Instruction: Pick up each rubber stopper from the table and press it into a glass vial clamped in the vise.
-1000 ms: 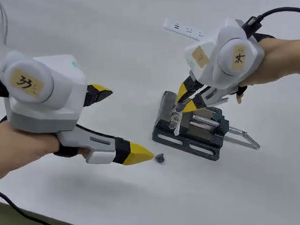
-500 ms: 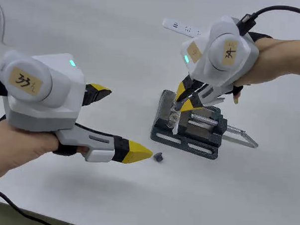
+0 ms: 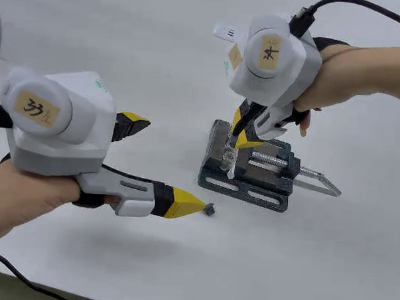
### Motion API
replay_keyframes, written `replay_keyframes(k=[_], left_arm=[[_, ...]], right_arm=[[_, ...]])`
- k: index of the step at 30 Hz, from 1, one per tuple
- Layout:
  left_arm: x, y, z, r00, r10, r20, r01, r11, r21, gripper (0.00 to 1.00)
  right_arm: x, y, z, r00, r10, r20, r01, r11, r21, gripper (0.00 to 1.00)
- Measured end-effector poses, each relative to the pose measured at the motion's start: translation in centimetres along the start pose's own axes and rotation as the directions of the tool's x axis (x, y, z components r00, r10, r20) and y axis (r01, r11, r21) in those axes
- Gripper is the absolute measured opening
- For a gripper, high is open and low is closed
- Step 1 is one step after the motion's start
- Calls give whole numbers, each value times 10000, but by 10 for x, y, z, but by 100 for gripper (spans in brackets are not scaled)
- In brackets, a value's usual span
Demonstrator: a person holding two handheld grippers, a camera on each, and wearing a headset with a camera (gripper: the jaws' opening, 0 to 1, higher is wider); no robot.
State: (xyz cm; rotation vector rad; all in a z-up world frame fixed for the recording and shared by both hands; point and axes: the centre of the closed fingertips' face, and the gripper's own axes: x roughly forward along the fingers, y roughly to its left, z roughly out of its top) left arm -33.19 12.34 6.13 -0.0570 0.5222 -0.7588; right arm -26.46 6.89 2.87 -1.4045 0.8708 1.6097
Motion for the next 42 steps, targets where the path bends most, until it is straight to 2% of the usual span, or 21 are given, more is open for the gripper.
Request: replay_keyframes(k=[7, 11, 13, 14, 24, 37, 39, 42], left_arm=[[1, -2, 0, 10000, -46, -12, 46, 10000, -5, 93], [2, -3, 0, 10000, -92, -7, 92, 10000, -6, 93], [2, -4, 1, 9999, -104, -13, 104, 9999, 5, 93], [2, -4, 2, 10000, -96, 2, 96, 10000, 5, 93], [-1, 0, -1, 10000, -55, -22, 55, 10000, -31, 92], [-1, 2, 1, 10000, -43, 20, 43, 10000, 8, 92], [-2, 3, 2, 10000, -31, 46, 31, 10000, 17, 92], [-2, 4, 2, 10000, 5, 68, -5, 10000, 9, 92]], right_arm=[[0, -1, 0, 9999, -88, -54, 93, 9941, 1085, 3], [0, 1, -1, 9997, -137, -190, 154, 9959, 890, 3], [0, 0, -1, 9997, -139, -182, 158, 9942, 1061, 4], [0, 0, -2, 9998, -127, -176, 141, 9965, 823, 4], [0, 0, -1, 9999, -129, -5, 129, 9982, 580, 6], [-1, 2, 1, 9996, -76, 254, 59, 9977, 674, 11], [-5, 0, -3, 9994, -257, 233, 241, 9975, 667, 13], [-10, -2, -4, 9986, -206, 486, 156, 9947, 1012, 13]])
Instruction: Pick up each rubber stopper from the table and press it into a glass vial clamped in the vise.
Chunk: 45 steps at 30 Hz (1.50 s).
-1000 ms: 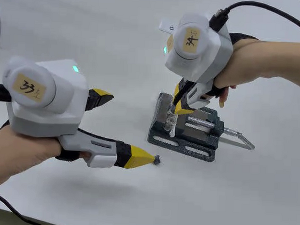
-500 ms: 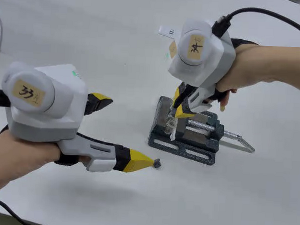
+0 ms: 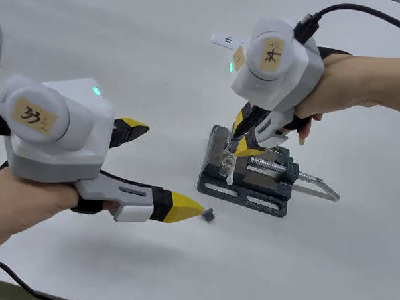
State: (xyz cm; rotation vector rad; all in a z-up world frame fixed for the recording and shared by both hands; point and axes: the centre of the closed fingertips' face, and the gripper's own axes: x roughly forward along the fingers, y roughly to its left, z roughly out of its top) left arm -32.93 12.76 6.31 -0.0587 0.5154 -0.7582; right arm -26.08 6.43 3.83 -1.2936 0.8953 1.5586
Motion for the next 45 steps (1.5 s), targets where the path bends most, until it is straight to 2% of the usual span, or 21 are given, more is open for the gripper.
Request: replay_keyframes(k=[3, 8, 10, 17, 31, 34, 36, 45], left_arm=[[0, 1, 0, 10000, 17, -2, -17, 10000, 5, 92], [1, 0, 0, 10000, 16, -23, -16, 10000, -40, 92], [2, -1, 0, 10000, -2, -35, 2, 10000, -50, 92], [3, -1, -2, 10000, -2, -71, 2, 10000, -75, 92], [6, -3, -8, 9997, -114, -198, 111, 9998, -178, 91], [7, -3, -9, 9997, -131, -222, 127, 9997, -194, 91], [7, -3, -9, 9996, -145, -228, 140, 9997, -215, 91], [9, -4, -11, 9994, -233, -258, 227, 9994, -263, 90]], right_arm=[[-3, -3, -3, 9998, 73, 199, -77, 9997, 213, 11], [-7, -2, 3, 9970, 240, 735, -289, 9973, 669, 3], [-7, 1, 4, 9971, 249, 714, -301, 9970, 719, 0], [-2, 4, 4, 9965, 379, 744, -439, 9957, 820, 0], [4, 1, 3, 9963, 394, 767, -462, 9950, 885, 0], [4, 2, 3, 9963, 443, 741, -505, 9952, 839, 0], [4, 4, 3, 9966, 484, 666, -521, 9971, 546, 0], [4, 2, 1, 9971, 491, 575, -513, 9980, 376, 0]])
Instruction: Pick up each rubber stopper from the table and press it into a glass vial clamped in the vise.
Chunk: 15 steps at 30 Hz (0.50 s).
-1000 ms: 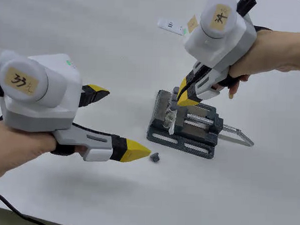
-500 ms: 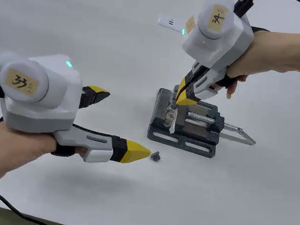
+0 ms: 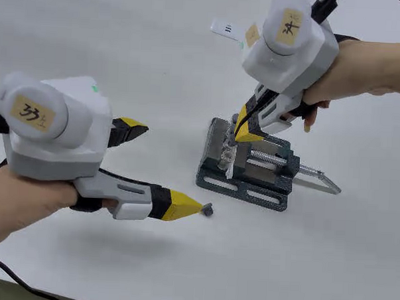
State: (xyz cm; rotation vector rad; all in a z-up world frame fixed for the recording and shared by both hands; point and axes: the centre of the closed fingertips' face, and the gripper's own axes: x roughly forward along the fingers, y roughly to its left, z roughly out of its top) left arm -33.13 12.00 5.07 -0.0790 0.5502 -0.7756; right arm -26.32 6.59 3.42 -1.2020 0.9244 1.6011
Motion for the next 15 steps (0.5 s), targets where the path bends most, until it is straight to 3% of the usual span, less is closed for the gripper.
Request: replay_keyframes(k=[15], left_arm=[[-1, -1, -3, 10000, -27, -47, 27, 10000, -43, 90]], right_arm=[[0, 1, 2, 10000, 43, 65, -43, 10000, 69, 0]])
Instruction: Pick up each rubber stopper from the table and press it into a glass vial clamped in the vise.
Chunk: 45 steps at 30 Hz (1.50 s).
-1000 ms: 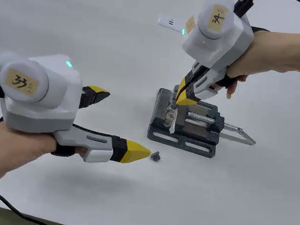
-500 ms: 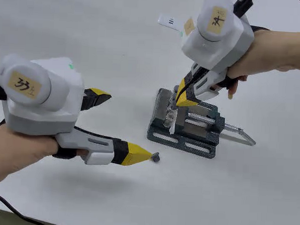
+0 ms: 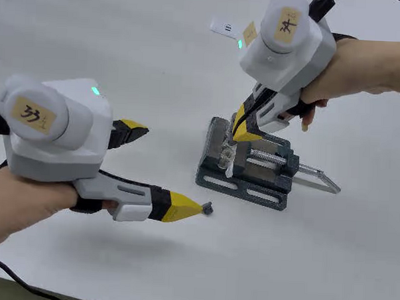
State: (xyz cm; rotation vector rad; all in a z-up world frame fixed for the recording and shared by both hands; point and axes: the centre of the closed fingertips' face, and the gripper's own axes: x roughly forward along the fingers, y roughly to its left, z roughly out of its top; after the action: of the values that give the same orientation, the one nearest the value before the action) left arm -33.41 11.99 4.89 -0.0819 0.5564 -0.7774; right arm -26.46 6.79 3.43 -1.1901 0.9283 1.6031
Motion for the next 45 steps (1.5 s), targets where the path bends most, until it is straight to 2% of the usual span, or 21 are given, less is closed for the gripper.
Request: replay_keyframes(k=[5, 10, 20, 30, 33, 34, 39, 45], left_arm=[[1, 0, 0, 10000, 2, 13, -2, 10000, -29, 89], [4, -2, 1, 10000, -85, 25, 85, 9999, -64, 89], [10, 1, 1, 9999, -122, 99, 124, 9997, -232, 89], [13, 7, 1, 9999, -121, 100, 124, 9994, -326, 89], [12, 8, 3, 9998, -81, 158, 86, 9994, -329, 89], [12, 8, 3, 9998, -70, 162, 75, 9994, -346, 89], [11, 7, 4, 9998, -74, 157, 79, 9995, -320, 88], [10, 6, 7, 9997, -55, 225, 61, 9996, -279, 88]], right_arm=[[0, 0, 1, 10000, 20, 28, -21, 9999, 151, 0], [0, 1, 0, 9999, 116, -27, -116, 9999, -16, 0], [1, 3, 1, 9989, 394, -250, -398, 9991, -157, 0], [1, 3, 3, 9990, 365, -259, -367, 9993, -58, 0], [1, 2, 3, 9992, 393, -73, -391, 9990, 211, 0], [0, 4, 2, 9993, 364, -86, -364, 9993, 42, 0], [1, 3, 2, 9995, 185, -248, -183, 9998, 83, 0], [2, 5, 3, 9998, 164, -99, -161, 9994, 305, 0]])
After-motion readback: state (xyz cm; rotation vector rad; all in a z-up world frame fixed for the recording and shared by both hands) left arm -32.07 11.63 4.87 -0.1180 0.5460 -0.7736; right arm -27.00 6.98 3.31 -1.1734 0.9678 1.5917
